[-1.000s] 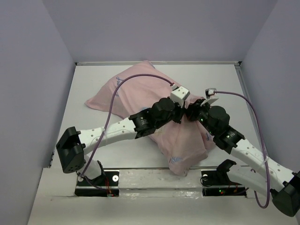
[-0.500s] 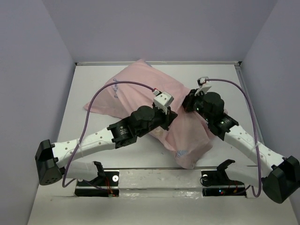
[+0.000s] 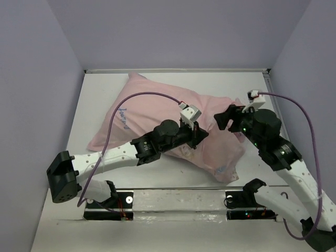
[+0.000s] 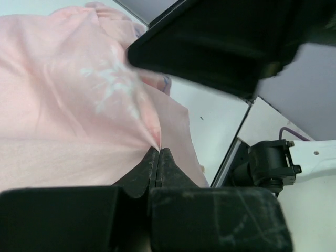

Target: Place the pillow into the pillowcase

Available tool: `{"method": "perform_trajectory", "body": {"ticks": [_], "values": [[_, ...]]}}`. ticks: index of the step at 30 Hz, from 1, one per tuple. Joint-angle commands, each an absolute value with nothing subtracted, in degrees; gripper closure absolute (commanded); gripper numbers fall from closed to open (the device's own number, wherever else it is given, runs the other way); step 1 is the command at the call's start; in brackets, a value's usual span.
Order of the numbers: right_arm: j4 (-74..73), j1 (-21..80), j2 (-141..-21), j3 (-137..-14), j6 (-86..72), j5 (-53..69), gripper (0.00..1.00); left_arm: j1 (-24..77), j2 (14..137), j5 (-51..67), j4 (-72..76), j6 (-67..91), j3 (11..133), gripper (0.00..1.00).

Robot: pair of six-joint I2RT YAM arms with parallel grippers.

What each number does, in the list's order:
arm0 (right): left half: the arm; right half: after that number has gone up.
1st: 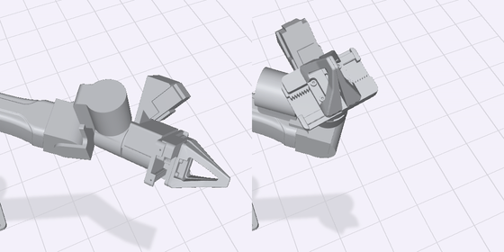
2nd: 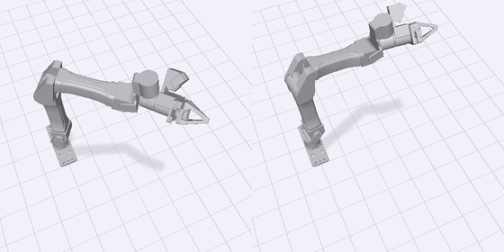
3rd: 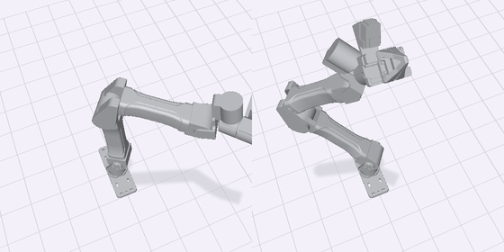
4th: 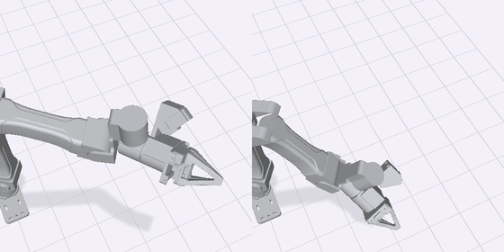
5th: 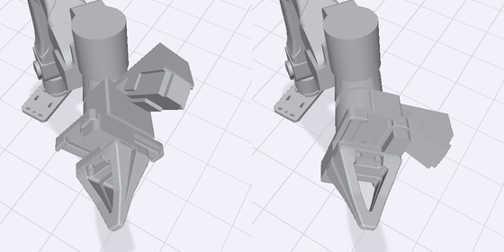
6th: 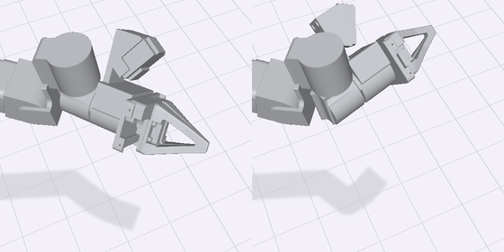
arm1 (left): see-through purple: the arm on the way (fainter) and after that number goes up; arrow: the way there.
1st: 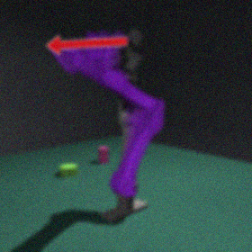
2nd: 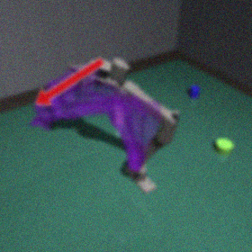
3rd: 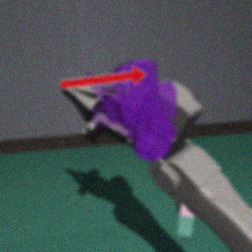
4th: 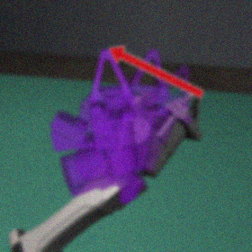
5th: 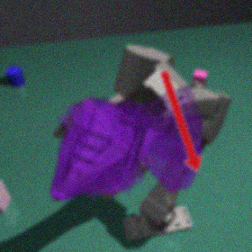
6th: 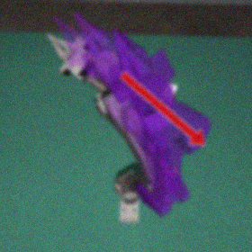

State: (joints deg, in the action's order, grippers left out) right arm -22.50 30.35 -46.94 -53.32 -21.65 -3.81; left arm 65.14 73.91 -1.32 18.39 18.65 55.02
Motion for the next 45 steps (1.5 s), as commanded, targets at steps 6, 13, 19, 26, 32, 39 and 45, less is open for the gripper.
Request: {"method": "perform_trajectory", "body": {"ticks": [6,13,19,26,32,39,45], "values": [[-38.41,30.15,-37.44,-57.05,-25.83,-27.22,0.40,65.74,78.83,8.24,27.24,20.92,60.38,1.00],[-30.43,28.13,-42.54,-46.00,-31.99,-33.50,0.98,65.83,89.09,15.02,34.36,23.81,66.26,0.84],[-15.85,18.47,-52.28,-40.96,-30.86,-16.72,1.00,66.27,91.96,12.69,33.75,23.38,66.82,0.03],[3.15,9.59,-71.87,-49.73,-26.63,2.79,1.00,64.61,67.35,-10.15,26.21,20.30,50.82,0.01],[2.73,7.91,-81.21,-60.47,-31.55,1.77,1.00,53.80,46.96,-22.14,3.81,35.60,36.50,0.01],[-6.15,5.46,-69.37,-59.60,-30.59,-6.68,0.37,51.50,23.75,-35.50,-22.47,65.01,25.41,0.01],[-8.78,1.51,-56.00,-47.30,-32.69,-7.65,0.21,51.76,15.82,-43.24,-39.90,76.10,26.45,0.01]]}}
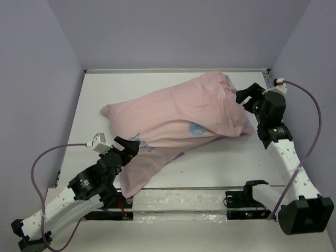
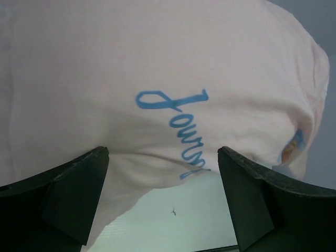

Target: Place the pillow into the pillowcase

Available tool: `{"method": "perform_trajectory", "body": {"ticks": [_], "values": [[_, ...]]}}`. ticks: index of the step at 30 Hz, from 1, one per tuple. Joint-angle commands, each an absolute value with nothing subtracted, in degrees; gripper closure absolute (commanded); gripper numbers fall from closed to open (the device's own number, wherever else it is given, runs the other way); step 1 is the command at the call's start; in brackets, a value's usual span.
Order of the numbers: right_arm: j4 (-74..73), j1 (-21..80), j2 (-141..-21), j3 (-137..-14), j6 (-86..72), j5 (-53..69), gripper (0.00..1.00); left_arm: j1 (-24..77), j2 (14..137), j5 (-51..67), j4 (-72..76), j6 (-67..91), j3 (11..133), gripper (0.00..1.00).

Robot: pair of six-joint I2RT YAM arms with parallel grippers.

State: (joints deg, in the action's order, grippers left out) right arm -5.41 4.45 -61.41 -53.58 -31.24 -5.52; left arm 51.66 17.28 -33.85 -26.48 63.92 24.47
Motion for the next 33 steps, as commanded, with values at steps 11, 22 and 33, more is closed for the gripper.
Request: {"method": "perform_trajectory", "body": {"ticks": [11,22,33], "values": [[-4.84,-13.70,-53.94,-28.74,-43.85,8.76,0.09,48.53,30.67,-43.50,-16.05,60.07,22.33,0.17],[22.58,-14.24,-68.11,-27.33,-53.08,23.64,0.10,12.93,61.07,-13.91,20.12,36.30,38.39,0.14],[33.57,-11.61,-70.58,-25.31,-56.95,23.29,0.13,10.81,33.60,-17.57,-8.50,44.18,31.21,0.01]]}}
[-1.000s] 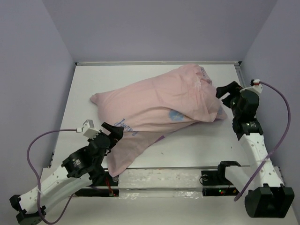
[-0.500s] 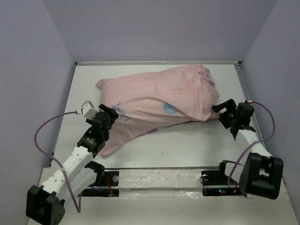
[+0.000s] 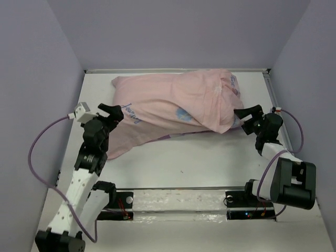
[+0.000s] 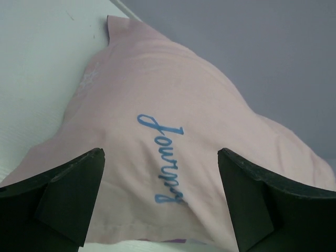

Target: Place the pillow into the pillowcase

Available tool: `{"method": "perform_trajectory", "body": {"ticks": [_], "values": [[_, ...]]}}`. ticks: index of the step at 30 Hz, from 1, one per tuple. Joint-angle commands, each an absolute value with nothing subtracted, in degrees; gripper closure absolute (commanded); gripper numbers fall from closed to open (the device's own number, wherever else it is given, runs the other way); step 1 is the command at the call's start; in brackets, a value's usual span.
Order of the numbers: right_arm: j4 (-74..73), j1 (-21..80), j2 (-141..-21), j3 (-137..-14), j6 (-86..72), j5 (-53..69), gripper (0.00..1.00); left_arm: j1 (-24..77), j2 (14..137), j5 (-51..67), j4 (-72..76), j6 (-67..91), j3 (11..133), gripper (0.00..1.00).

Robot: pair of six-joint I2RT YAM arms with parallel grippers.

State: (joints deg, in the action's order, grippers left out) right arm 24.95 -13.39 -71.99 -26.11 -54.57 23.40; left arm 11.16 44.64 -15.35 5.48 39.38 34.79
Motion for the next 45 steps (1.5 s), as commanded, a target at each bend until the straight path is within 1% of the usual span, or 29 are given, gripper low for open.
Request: {"method": "perform_trajectory", "body": {"ticks": [1,3,6,9,10,11,12,13,14,15,18,19,21,23,25,26,27,28,29,30,32,33,34,36,38,39,41,42,45], "values": [[33.49,-11.60,-70.49,-25.31,-56.95,23.20,0.13,10.81,29.92,-18.10,-11.31,45.69,30.33,0.01],[33.66,-11.60,-70.14,-24.96,-57.30,22.94,0.13,10.72,27.96,-17.06,-17.21,50.68,29.45,0.01],[33.49,-11.60,-68.91,-24.70,-57.39,23.20,0.13,10.81,25.76,-14.94,-18.90,55.70,24.36,0.01],[33.57,-11.60,-67.59,-24.35,-57.13,23.55,0.13,10.72,27.15,-14.59,-12.24,58.71,18.38,0.01],[33.23,-11.60,-67.41,-24.61,-56.69,23.73,0.13,10.81,29.77,-15.02,-9.35,58.19,16.19,0.01],[32.27,-11.60,-67.24,-24.78,-55.21,23.90,0.14,10.55,36.84,-12.94,11.83,56.01,12.60,0.01],[32.26,-11.60,-67.24,-24.70,-55.02,23.99,0.14,10.55,38.48,-12.92,17.43,55.55,11.52,0.01],[32.43,-11.60,-67.32,-24.70,-54.67,24.17,0.14,10.46,41.80,-11.53,26.89,55.29,9.69,0.01],[32.34,-11.60,-67.50,-24.70,-54.67,24.17,0.15,10.46,41.84,-10.82,26.98,55.11,9.67,0.01],[32.26,-11.08,-67.67,-24.70,-54.06,24.00,0.16,10.46,45.75,-10.20,33.94,54.15,9.23,0.01],[32.78,-11.07,-68.64,-24.61,-53.61,23.82,0.17,10.28,51.40,-10.28,40.93,51.86,9.76,0.01],[33.22,-11.07,-69.08,-24.61,-53.61,23.99,0.18,10.20,53.68,-10.02,46.96,51.33,8.89,0.01],[33.48,-10.55,-70.22,-24.52,-53.44,23.82,0.19,10.11,56.23,-10.37,53.05,51.24,7.83,0.01],[33.92,-10.55,-70.84,-24.61,-53.09,23.64,0.24,9.93,57.82,-12.03,57.02,51.07,6.95,0.02],[34.01,-10.55,-71.54,-24.70,-52.65,22.68,0.30,9.49,59.94,-12.48,63.70,50.54,5.63,0.08],[33.93,-10.02,-71.80,-25.05,-52.47,22.41,0.42,9.41,60.46,-13.44,64.85,49.93,5.71,0.15],[33.93,-10.02,-72.50,-25.31,-52.30,22.24,0.52,9.32,61.43,-14.06,65.47,49.31,6.67,0.19],[33.84,-10.02,-72.77,-25.57,-52.03,22.32,0.72,9.23,61.78,-15.63,65.74,48.44,7.11,0.24],[33.92,-9.32,-73.12,-25.92,-51.86,22.32,0.82,9.05,62.14,-16.69,66.26,47.73,7.47,0.40],[33.84,-8.79,-73.39,-26.45,-51.51,22.32,1.00,8.70,62.83,-17.92,67.14,46.51,8.25,0.50],[33.58,-8.27,-73.04,-26.80,-51.15,22.33,1.00,7.56,63.02,-17.41,67.24,45.45,9.22,0.73],[32.53,-8.26,-72.43,-26.89,-50.80,22.24,1.00,6.43,62.84,-16.79,66.89,44.74,9.92,0.95],[31.56,-7.65,-71.46,-27.16,-50.37,22.06,1.00,6.07,61.10,-16.00,64.01,44.21,11.67,1.00],[24.90,-6.42,-67.08,-29.00,-47.65,20.57,1.00,5.98,57.33,-13.81,60.13,42.28,13.27,1.00],[16.64,-5.02,-60.41,-31.81,-43.70,17.94,1.00,5.98,48.99,-12.22,53.03,42.36,15.11,1.00],[13.31,-4.49,-57.86,-33.12,-42.38,16.62,1.00,6.06,42.34,-12.04,47.60,42.10,16.94,1.00],[2.67,-3.35,-52.50,-39.79,-37.55,15.29,1.00,6.06,36.33,-11.17,41.69,41.23,19.93,1.00],[-0.41,-2.47,-50.99,-42.34,-36.14,15.21,1.00,6.06,32.12,-10.73,35.48,40.26,24.48,1.00],[-13.33,-2.46,-45.10,-53.58,-31.56,16.61,1.00,6.06,28.92,-7.74,25.52,37.36,32.93,1.00]]}}
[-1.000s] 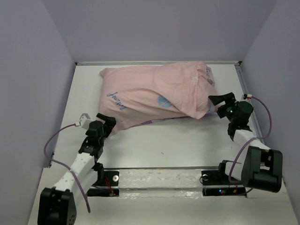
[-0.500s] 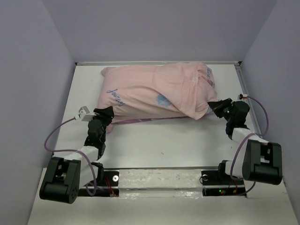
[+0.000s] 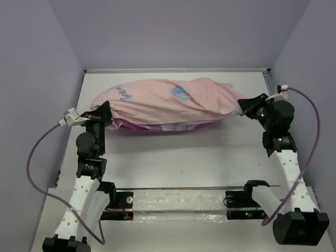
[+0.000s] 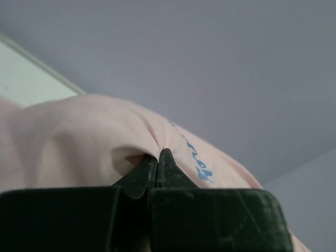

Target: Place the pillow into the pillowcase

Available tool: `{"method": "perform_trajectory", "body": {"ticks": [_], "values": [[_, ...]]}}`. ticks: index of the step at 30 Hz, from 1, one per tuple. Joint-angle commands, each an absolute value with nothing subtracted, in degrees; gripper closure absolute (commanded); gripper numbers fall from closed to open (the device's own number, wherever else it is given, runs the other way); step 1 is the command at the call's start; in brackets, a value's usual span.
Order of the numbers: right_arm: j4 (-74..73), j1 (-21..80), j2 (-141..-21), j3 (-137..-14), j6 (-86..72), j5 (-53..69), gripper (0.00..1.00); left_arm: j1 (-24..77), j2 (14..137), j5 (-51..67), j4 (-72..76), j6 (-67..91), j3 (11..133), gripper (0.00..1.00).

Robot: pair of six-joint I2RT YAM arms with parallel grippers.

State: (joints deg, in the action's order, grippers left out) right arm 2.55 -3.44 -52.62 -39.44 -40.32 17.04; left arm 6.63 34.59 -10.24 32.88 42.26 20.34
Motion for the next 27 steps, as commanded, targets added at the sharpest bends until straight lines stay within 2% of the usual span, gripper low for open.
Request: {"method": "perform_trajectory", "body": {"ticks": [1,6,11,15,19,20,22,23,24,25,26,27], "values": [[-16.40,-2.46,-43.70,-56.75,-29.99,16.61,1.00,6.06,28.13,-6.78,19.14,36.66,39.05,1.00],[-34.52,-2.46,-38.94,-77.03,-29.35,23.19,1.00,6.06,27.34,-3.87,1.27,32.09,58.22,1.00],[-44.72,-2.46,-37.80,-88.23,-30.15,29.00,1.00,6.06,27.25,-4.75,-10.18,30.06,67.84,1.00],[-42.72,-2.46,-37.70,-85.53,-30.93,26.56,1.00,6.06,26.81,-5.27,-12.22,29.35,67.60,1.00],[-33.51,-2.46,-44.10,-72.27,-33.48,18.40,1.00,6.06,29.43,-2.03,-4.00,33.30,52.62,1.00],[-29.05,-2.46,-49.34,-67.81,-33.66,17.15,1.00,6.06,30.66,-1.59,-1.26,35.75,49.69,0.96],[-24.72,-2.46,-56.21,-65.14,-34.27,13.04,1.00,6.06,37.50,-1.05,7.00,37.43,44.24,0.80],[-23.22,-2.46,-59.99,-64.87,-34.19,11.88,0.93,5.98,40.23,-2.27,9.73,38.22,43.17,0.66],[-20.42,-3.16,-67.25,-65.82,-34.19,11.08,0.83,5.72,47.13,-2.89,13.76,39.45,43.59,0.34],[-20.13,-3.16,-70.37,-67.40,-34.28,11.34,0.71,5.36,50.76,-3.16,15.02,39.64,44.64,0.24],[-19.08,-3.16,-72.49,-68.89,-34.10,10.64,0.63,4.75,53.85,-2.82,15.99,39.90,46.30,0.10],[-17.68,-3.16,-73.90,-71.26,-34.01,9.59,0.52,4.14,58.92,-1.94,17.48,40.42,48.15,0.06]]}}
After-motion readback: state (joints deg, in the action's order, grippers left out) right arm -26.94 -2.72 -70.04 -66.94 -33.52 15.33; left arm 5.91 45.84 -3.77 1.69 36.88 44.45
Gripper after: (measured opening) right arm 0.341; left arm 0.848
